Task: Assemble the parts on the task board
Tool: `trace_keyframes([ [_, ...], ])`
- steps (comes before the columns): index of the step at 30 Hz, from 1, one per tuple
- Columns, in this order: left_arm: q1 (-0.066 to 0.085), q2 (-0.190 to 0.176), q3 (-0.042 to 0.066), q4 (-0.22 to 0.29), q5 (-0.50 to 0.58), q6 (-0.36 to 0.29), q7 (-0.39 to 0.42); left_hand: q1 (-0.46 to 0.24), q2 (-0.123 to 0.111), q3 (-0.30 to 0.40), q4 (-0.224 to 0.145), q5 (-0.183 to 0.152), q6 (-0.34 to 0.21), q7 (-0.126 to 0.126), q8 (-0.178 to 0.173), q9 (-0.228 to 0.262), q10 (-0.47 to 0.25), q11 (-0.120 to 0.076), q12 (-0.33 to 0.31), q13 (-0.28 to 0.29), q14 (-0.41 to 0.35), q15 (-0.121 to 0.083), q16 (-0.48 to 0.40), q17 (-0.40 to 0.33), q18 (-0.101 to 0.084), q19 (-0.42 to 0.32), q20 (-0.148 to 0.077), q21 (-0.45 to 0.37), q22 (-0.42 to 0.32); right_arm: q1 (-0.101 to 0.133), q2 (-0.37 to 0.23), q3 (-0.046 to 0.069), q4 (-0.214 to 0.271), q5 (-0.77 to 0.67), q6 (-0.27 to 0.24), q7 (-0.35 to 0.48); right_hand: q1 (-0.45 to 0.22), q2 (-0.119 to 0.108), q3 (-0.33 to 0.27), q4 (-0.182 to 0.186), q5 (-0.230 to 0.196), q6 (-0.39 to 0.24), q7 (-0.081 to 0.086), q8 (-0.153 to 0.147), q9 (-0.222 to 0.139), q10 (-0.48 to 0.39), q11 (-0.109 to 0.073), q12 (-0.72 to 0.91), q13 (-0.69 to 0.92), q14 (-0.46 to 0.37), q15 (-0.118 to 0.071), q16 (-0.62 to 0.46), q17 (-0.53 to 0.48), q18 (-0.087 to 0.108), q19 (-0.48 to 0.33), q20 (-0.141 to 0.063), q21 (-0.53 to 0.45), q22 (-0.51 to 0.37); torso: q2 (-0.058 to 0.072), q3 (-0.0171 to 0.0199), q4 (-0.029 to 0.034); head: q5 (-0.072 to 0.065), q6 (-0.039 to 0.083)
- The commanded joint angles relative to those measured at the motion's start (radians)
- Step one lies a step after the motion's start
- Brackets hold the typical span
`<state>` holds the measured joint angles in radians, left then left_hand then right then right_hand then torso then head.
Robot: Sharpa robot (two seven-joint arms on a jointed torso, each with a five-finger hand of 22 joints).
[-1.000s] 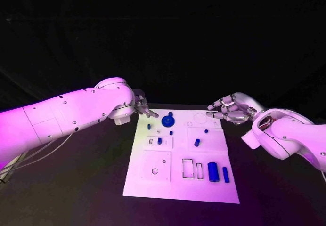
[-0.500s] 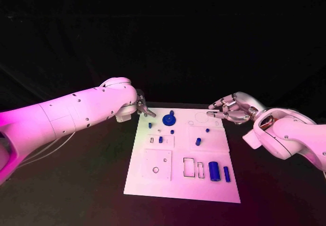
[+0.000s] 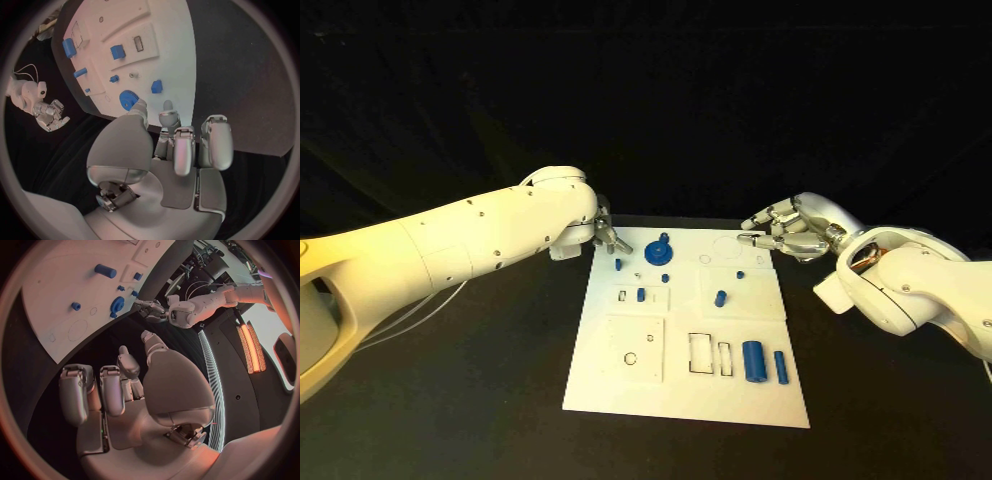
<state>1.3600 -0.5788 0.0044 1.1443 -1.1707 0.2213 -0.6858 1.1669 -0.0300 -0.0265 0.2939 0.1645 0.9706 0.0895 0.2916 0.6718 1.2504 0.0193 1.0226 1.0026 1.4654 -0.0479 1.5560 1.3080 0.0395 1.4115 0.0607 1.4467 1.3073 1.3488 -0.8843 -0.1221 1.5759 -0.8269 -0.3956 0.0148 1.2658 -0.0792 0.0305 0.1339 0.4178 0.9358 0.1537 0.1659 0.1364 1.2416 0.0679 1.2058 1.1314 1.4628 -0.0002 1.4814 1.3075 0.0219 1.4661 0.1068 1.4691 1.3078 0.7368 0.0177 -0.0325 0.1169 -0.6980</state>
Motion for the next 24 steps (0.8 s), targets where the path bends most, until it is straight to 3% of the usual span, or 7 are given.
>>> trace_keyframes([
  [1,0.000,0.005,0.000,-0.003,0.002,0.063,0.002,0.002,0.011,-0.005,-0.001,-0.001,0.006,0.000,-0.002,-0.002,0.001,-0.002,0.005,0.002,0.097,0.006,-0.006,0.243,0.014,0.006,0.001,0.003,0.039,-0.001,-0.001,0.000,0.001,-0.004,0.010,0.006,-0.001,0.007,-0.005,0.004,0.005,-0.002,-0.003,0.006,-0.001,-0.009,-0.001,-0.006,-0.001,0.072,-0.007,-0.003,0.114,0.007,0.033,-0.005,-0.003,0.193,-0.001,0.0004,0.0002,0.001,0.000],
  [24,-0.006,0.011,-0.004,-0.014,0.024,0.068,0.010,0.022,0.027,-0.011,-0.004,0.000,0.029,-0.008,0.004,-0.016,0.017,-0.010,0.028,0.018,0.101,0.000,0.004,0.252,0.011,0.016,-0.001,0.011,0.054,-0.001,-0.006,0.000,0.002,-0.006,-0.001,-0.002,0.000,0.021,-0.006,0.009,-0.007,-0.002,-0.003,0.009,-0.002,-0.008,-0.001,-0.006,-0.001,0.072,-0.007,-0.004,0.114,0.007,0.033,-0.005,-0.004,0.192,0.001,-0.0001,0.0002,0.003,0.000],
])
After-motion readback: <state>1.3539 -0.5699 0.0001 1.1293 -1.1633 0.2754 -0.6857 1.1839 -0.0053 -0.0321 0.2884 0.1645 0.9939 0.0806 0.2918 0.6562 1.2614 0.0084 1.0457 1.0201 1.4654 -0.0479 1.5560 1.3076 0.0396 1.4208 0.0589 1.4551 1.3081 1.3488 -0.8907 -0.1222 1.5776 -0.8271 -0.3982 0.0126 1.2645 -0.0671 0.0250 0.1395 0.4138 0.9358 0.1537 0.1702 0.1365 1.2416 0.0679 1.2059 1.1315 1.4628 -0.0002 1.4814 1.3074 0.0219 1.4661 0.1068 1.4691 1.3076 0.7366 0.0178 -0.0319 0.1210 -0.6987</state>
